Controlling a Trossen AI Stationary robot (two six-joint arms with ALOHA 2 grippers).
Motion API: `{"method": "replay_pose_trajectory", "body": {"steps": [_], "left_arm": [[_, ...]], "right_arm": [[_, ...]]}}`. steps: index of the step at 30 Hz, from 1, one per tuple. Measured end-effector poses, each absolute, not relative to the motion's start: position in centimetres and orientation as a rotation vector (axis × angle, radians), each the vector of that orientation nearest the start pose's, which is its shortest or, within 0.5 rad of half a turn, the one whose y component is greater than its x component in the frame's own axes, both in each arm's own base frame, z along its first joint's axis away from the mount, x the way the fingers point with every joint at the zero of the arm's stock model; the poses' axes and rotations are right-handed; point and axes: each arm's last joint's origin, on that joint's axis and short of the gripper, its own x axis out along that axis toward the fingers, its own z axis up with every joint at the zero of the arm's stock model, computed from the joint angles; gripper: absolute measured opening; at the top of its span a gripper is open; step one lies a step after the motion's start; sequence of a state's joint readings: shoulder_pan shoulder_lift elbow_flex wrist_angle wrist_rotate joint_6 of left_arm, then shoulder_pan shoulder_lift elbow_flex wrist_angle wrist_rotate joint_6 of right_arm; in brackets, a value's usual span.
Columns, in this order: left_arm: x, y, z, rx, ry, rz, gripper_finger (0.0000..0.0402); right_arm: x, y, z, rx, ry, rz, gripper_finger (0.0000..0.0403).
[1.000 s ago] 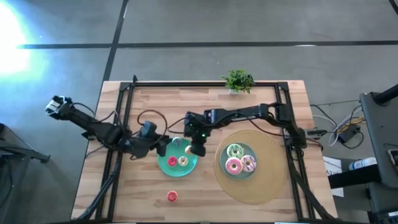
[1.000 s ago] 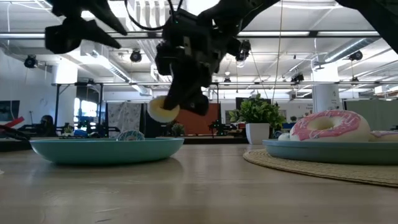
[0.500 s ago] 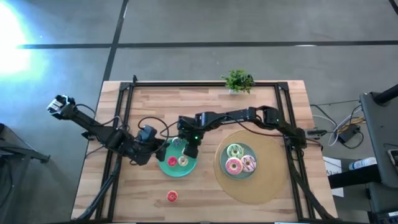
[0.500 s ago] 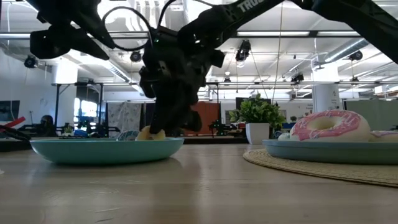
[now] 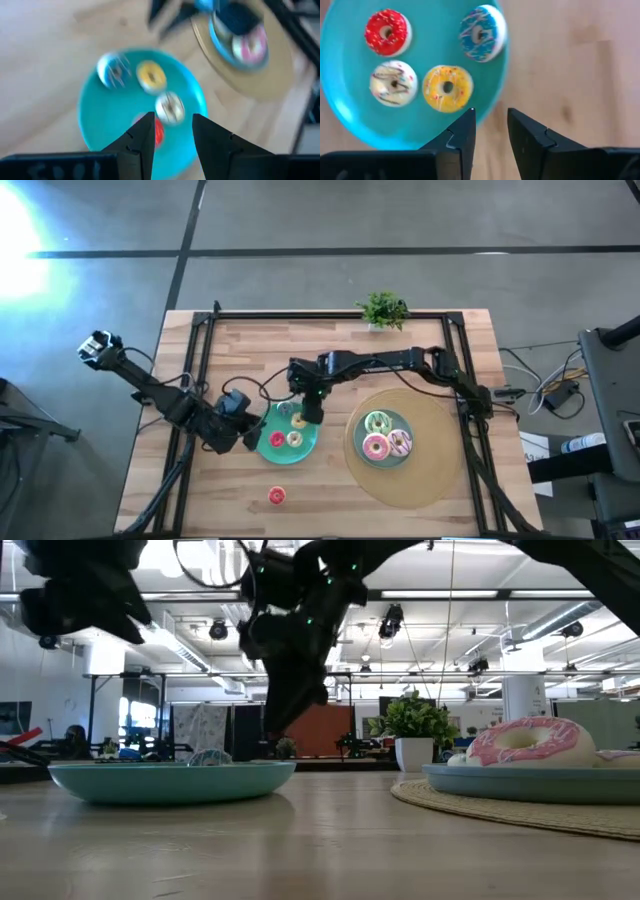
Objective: Pick & Place donuts
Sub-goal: Put the small orange donut on the green plate
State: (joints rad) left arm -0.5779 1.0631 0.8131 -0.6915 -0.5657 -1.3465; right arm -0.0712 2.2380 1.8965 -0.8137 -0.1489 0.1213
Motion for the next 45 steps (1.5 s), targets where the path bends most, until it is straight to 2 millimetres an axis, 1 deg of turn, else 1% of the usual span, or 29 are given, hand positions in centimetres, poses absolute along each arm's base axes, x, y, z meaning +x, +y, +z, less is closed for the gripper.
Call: {"method": "replay_pose_trajectory", "body": {"steps": [3, 5, 7, 11, 13, 17, 20, 23, 28, 35, 40, 45], "left_arm": [[17.3, -10.7, 25.4, -0.774, 0.728, 0.403, 0.0105], [17.3, -11.6, 25.0, -0.792, 0.794, 0.34, 0.0105], [17.8, -12.7, 24.5, -0.832, 0.84, 0.279, 0.0105], [19.0, -15.2, 22.8, -0.892, 0.886, 0.201, 0.0105], [19.6, -16.2, 21.6, -0.916, 0.919, 0.203, 0.0105], [20.6, -17.6, 19.1, -0.994, 1.08, 0.267, 0.0105], [21.5, -18.7, 18.1, -1.021, 1.172, 0.278, 0.0105], [22.4, -19.5, 17.7, -1.016, 1.194, 0.284, 0.0105], [23.5, -20.3, 17.3, -1.014, 1.189, 0.294, 0.0105], [24.2, -20.7, 16.3, -1.003, 1.191, 0.328, 0.0105], [25.0, -20.8, 16.4, -1.04, 1.139, 0.306, 0.0105], [25.1, -20.6, 16.4, -1.045, 1.117, 0.325, 0.0105]], "right_arm": [[46.5, -3.3, 21.4, 0.167, 1.14, -0.016, 0.0107], [46.0, -3.9, 22.1, 0.168, 1.151, -0.024, 0.0107], [45.5, -4.8, 22.0, 0.202, 1.194, -0.056, 0.0107], [44.4, -6.8, 21.3, 0.269, 1.259, -0.125, 0.0105], [43.8, -7.3, 20.9, 0.286, 1.275, -0.145, 0.0102], [42.1, -7.6, 21.1, 0.314, 1.288, -0.174, 0.01], [40.8, -7.6, 21.6, 0.297, 1.275, -0.209, 0.0102], [39.4, -7.4, 22.2, 0.3, 1.242, -0.236, 0.0106], [37.1, -7.0, 22.9, 0.324, 1.17, -0.277, 0.0107], [34.7, -6.5, 22.6, 0.349, 1.148, -0.298, 0.0107], [33.9, -6.4, 21.7, 0.372, 1.16, -0.313, 0.0107], [33.5, -6.3, 21.0, 0.372, 1.18, -0.314, 0.0107]]}}
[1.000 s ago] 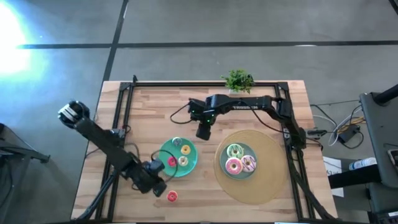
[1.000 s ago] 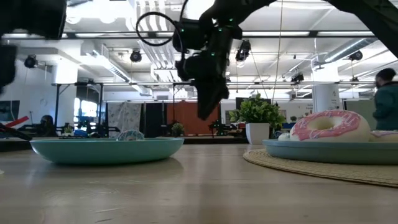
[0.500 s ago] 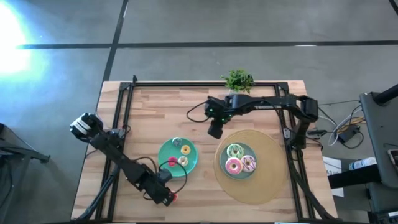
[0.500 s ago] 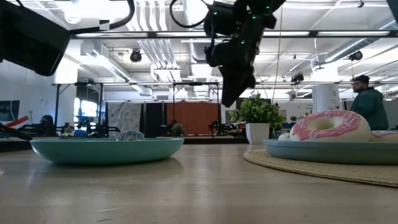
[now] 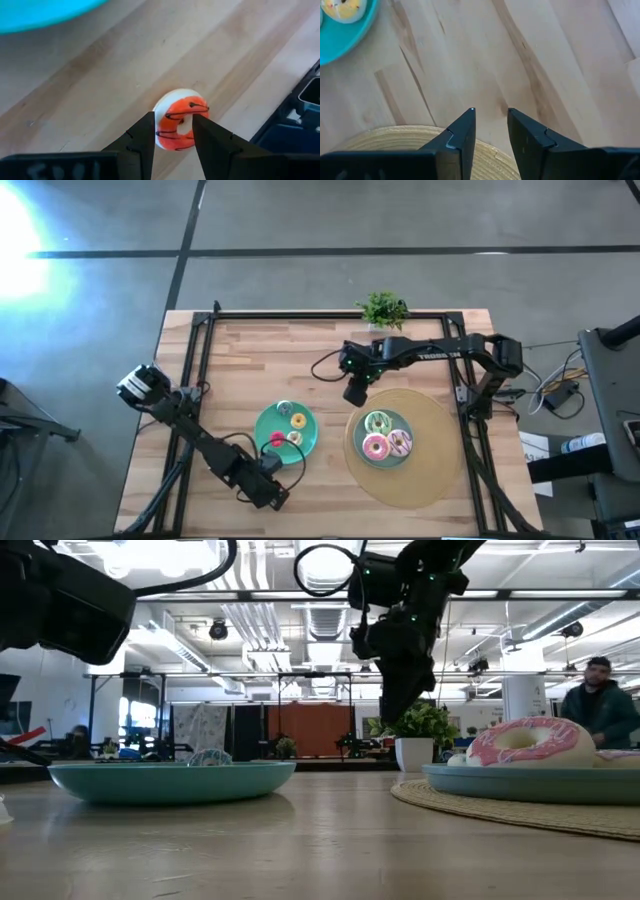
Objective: Pick & Place donuts
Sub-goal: Put the small orange donut on the green plate
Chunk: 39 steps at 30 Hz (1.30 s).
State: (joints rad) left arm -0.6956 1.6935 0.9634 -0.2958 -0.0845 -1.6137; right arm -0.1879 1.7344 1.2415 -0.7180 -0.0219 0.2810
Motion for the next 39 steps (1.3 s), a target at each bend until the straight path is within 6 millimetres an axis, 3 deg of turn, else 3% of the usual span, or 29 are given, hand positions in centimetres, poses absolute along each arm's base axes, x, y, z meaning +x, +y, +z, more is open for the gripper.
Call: {"method": "replay_pose_trajectory", "body": {"steps": [13, 17, 21, 24, 28, 32, 39], "left_arm": [[25.7, -21.2, 14.5, -1.036, 1.16, 0.359, 0.0101], [25.8, -21.3, 14.6, -1.007, 1.171, 0.349, 0.0071], [25.6, -21.0, 15.3, -1.012, 1.155, 0.33, 0.0014], [24.9, -20.1, 16.7, -0.994, 1.132, 0.365, 0.0005], [24.0, -17.6, 19.1, -0.959, 1.077, 0.472, 0.0001], [23.5, -13.4, 21.4, -0.897, 1.0, 0.608, 0.0001], [24.0, -5.4, 20.4, -0.83, 0.993, 0.755, 0.0]], "right_arm": [[33.8, -6.4, 21.1, 0.354, 1.156, -0.3, 0.0107], [33.8, -6.4, 21.1, 0.336, 1.152, -0.288, 0.0107], [34.0, -6.4, 21.2, 0.323, 1.13, -0.278, 0.0107], [34.1, -6.5, 21.2, 0.311, 1.117, -0.27, 0.0107], [34.1, -6.7, 21.3, 0.3, 1.111, -0.265, 0.0107], [34.2, -7.0, 21.3, 0.305, 1.102, -0.272, 0.0107], [34.2, -7.2, 21.3, 0.318, 1.095, -0.282, 0.0107]]}}
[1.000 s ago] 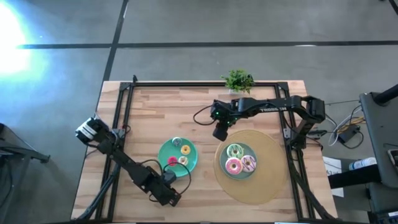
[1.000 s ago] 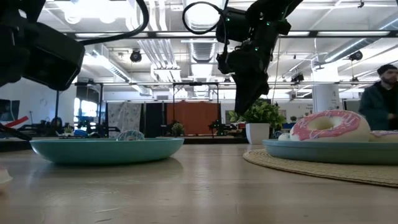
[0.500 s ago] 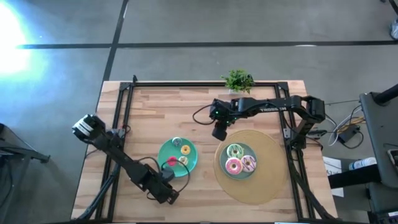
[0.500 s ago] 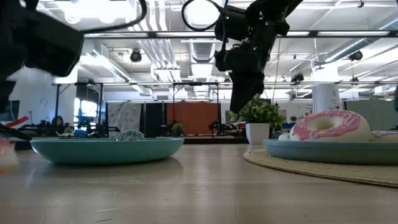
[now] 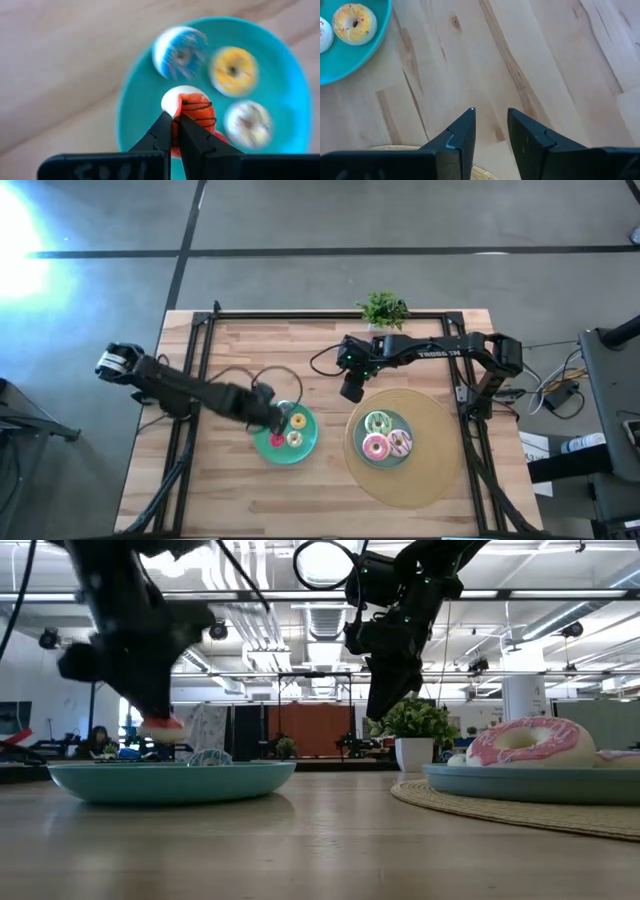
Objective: Pick & Place donuts
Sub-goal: Put the small orange donut on the green plate, then adjust the small blue donut on the green plate
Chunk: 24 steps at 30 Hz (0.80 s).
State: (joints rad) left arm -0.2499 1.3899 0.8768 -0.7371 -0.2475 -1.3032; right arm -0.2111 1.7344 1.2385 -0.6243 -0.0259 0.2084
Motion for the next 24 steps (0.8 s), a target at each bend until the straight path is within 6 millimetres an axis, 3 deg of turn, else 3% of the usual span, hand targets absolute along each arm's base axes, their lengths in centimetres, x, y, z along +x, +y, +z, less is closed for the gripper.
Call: {"method": "replay_pose_trajectory", "body": {"steps": [4, 10, 19, 24], "left_arm": [[24.4, -3.1, 19.0, -0.875, 1.044, 0.684, 0.0], [24.4, -2.7, 17.8, -0.88, 1.08, 0.677, 0.0026], [24.2, -2.8, 17.8, -0.903, 1.114, 0.675, 0.0122], [24.2, -3.0, 19.0, -0.895, 1.137, 0.688, 0.0133]], "right_arm": [[34.1, -7.2, 21.3, 0.34, 1.1, -0.295, 0.0107], [34.1, -7.2, 21.3, 0.348, 1.099, -0.299, 0.0107], [34.2, -7.2, 21.3, 0.348, 1.081, -0.299, 0.0107], [34.2, -7.2, 21.3, 0.342, 1.082, -0.295, 0.0107]]}}
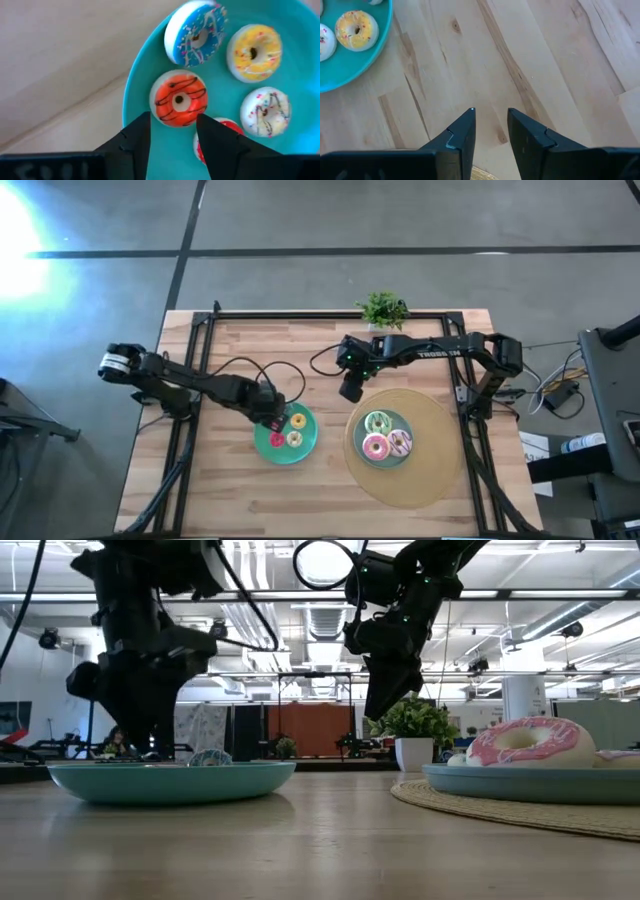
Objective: Pick & Place donuts
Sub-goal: Adjust the small blue donut on the green plate
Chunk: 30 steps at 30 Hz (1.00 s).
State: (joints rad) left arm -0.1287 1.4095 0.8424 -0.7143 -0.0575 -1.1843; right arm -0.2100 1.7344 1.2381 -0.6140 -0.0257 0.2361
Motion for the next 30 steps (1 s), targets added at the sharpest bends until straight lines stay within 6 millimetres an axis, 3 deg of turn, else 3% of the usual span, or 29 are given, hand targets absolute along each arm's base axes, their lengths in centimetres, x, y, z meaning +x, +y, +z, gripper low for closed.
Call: {"method": "replay_pose_trajectory", "body": {"steps": [8, 15, 30], "left_arm": [[25.1, -1.9, 21.9, -0.725, 0.899, 0.802, 0.0133], [26.0, -0.2, 20.3, -0.722, 0.888, 0.829, 0.0132], [26.4, -0.2, 18.2, -0.73, 0.942, 0.826, 0.0132]], "right_arm": [[34.3, -7.2, 21.3, 0.338, 1.08, -0.294, 0.0107], [34.3, -7.3, 21.4, 0.339, 1.075, -0.294, 0.0107], [34.3, -7.2, 21.4, 0.373, 1.071, -0.315, 0.0107]]}}
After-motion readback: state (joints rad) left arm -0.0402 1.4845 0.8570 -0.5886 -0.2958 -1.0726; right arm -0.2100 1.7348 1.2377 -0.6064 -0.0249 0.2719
